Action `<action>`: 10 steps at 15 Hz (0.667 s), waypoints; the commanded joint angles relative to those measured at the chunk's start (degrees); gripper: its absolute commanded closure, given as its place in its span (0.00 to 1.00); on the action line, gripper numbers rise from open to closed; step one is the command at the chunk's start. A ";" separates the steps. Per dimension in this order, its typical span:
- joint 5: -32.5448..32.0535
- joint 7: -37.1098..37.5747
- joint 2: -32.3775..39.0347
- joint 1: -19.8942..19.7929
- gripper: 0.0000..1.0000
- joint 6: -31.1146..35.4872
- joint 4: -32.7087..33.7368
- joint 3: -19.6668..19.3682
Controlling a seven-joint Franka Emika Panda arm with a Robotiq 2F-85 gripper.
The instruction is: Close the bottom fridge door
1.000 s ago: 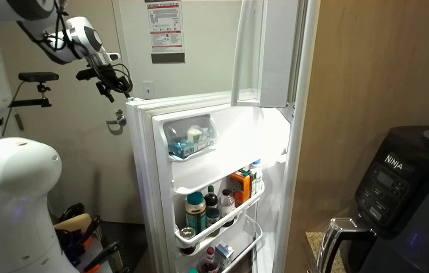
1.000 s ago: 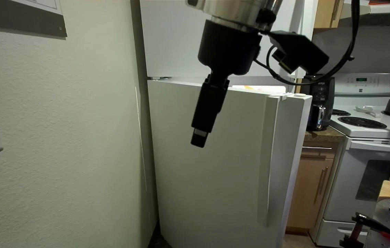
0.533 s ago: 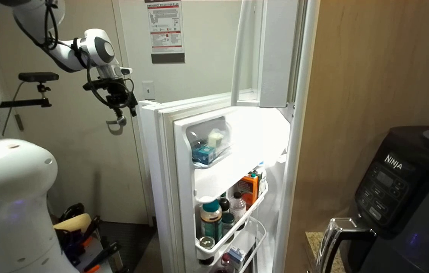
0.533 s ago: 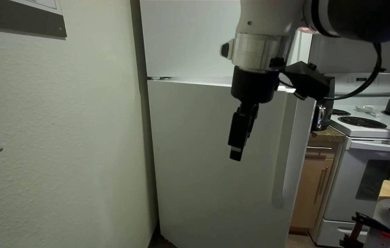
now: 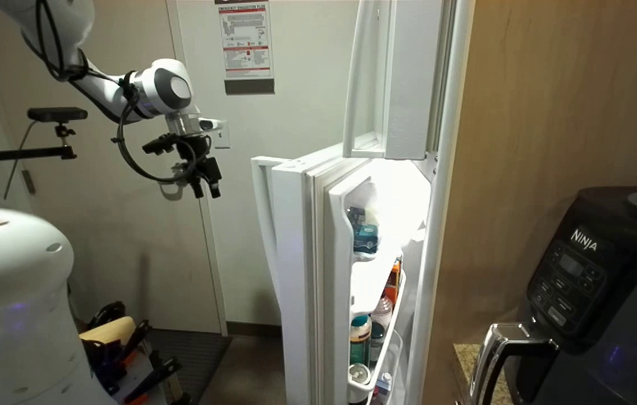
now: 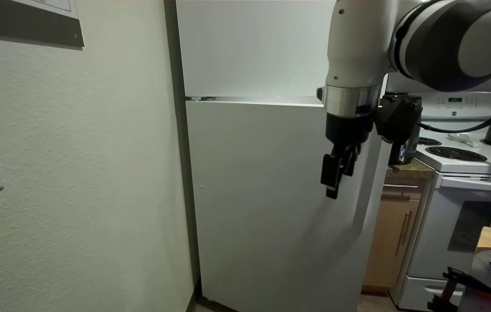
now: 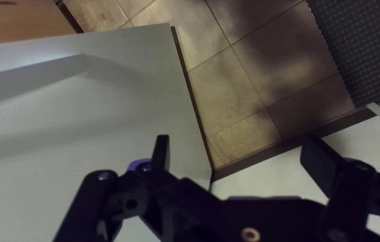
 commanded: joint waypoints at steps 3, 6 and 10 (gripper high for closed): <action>0.76 1.79 -5.80 -6.48 0.00 1.03 -8.20 -1.80; 0.38 2.05 -6.61 -9.39 0.00 1.00 -9.51 -3.13; 0.05 1.74 -7.05 -12.85 0.00 1.08 -9.92 -5.12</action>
